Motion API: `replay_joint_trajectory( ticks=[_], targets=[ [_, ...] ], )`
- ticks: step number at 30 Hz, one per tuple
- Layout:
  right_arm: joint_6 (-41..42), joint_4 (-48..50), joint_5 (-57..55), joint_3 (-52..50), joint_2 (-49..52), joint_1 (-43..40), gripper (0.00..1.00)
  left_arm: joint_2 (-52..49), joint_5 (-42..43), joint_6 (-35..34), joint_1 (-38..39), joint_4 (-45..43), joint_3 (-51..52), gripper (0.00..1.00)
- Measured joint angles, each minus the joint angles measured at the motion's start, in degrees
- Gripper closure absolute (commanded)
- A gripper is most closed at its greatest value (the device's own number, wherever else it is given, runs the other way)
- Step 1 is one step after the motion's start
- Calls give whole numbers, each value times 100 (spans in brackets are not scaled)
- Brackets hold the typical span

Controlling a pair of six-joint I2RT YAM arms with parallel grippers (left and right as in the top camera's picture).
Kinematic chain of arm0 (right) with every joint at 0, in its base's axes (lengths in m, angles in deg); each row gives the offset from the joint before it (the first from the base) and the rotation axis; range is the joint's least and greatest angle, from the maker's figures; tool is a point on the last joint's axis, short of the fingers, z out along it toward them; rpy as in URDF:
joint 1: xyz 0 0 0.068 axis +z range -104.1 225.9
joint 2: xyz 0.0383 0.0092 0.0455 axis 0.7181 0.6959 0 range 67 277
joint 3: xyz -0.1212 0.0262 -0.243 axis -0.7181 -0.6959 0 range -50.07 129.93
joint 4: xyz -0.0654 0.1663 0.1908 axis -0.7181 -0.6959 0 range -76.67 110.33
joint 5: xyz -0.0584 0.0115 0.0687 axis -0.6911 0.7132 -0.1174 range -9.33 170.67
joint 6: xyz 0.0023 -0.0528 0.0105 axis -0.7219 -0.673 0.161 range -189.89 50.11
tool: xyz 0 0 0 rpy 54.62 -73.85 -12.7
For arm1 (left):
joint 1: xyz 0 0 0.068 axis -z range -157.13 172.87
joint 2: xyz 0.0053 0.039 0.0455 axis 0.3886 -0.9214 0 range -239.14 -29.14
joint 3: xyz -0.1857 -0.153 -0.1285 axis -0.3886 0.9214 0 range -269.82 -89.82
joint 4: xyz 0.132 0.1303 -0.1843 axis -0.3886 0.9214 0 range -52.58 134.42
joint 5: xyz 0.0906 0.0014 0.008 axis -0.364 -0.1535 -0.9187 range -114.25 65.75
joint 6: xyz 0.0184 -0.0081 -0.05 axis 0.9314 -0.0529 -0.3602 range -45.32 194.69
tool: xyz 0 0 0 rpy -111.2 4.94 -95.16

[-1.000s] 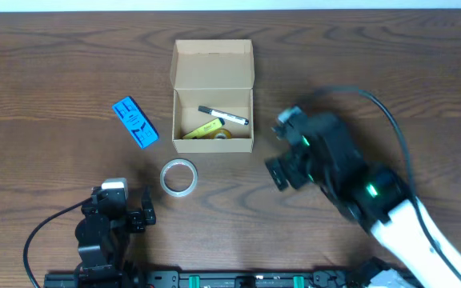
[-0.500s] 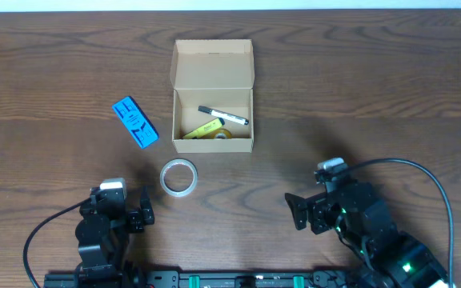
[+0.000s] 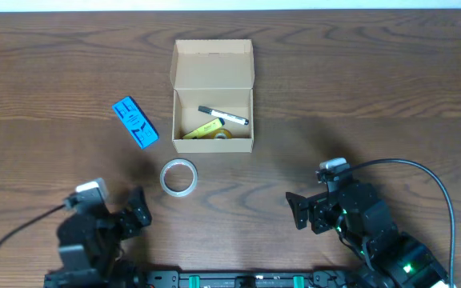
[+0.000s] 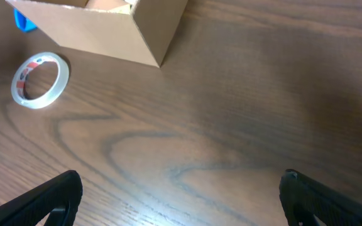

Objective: Pack container
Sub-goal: 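Reach the left gripper to the blue duster and grasp it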

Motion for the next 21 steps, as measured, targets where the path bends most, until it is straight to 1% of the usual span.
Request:
replay_joint_trajectory(
  ticks=[5,8,10,13,18,21],
  targets=[
    [2,-2,-4,-7,0,0,1,-1797,129,-223,0,614,-1613,5],
    [2,-2,-4,-7,-2,0,1,-2846,245,-269,0,651,-2583,5],
    [2,0,-7,-4,0,0,1,-3348,262,-275,0,581,-2975,5],
    [2,2,-9,-4,0,0,1,-3950,317,-354,0,398,-3150,4],
    [2,0,-11,-4,0,0,1,-4756,367,-866,0,-151,-3152,4],
    [2,-2,-13,-4,0,0,1,-5178,382,-1141,0,-332,-3154,4]
  ],
)
